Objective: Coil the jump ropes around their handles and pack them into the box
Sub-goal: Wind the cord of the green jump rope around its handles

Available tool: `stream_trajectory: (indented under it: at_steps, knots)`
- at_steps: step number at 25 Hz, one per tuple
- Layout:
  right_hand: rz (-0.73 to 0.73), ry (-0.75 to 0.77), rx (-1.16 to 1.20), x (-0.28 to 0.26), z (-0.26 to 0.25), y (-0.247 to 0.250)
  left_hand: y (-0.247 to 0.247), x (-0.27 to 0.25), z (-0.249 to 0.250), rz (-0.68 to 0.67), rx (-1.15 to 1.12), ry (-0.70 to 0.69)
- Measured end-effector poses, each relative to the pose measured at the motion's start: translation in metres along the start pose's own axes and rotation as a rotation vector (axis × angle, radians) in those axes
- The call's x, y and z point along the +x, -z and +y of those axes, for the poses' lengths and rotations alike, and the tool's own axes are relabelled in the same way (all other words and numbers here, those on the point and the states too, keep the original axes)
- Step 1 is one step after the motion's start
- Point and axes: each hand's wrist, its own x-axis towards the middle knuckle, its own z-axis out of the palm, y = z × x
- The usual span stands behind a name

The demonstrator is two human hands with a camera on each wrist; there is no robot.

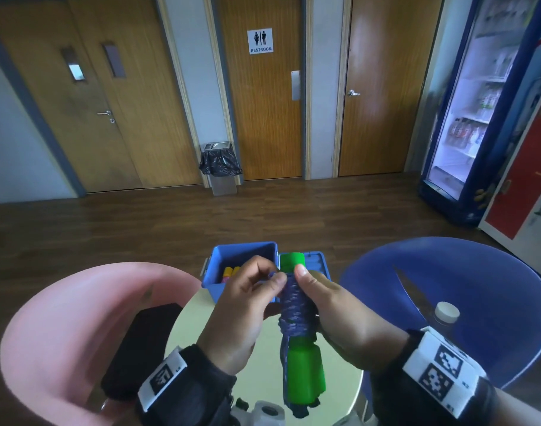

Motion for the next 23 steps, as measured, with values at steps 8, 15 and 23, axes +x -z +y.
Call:
stream_trajectory:
  at_steps: [8, 15, 23]
  knots:
    - [-0.071, 0.024, 0.146, -0.012, -0.010, 0.005, -0.010, -0.002, -0.002, 0.008, 0.342, -0.235]
    - [-0.074, 0.016, 0.185, -0.017, -0.008, 0.010, -0.004, 0.004, 0.004, 0.005, 0.708, -0.516]
    - [-0.073, 0.065, 0.128, -0.018, -0.015, 0.011, -0.007, 0.002, 0.023, -0.200, 0.670, -0.382]
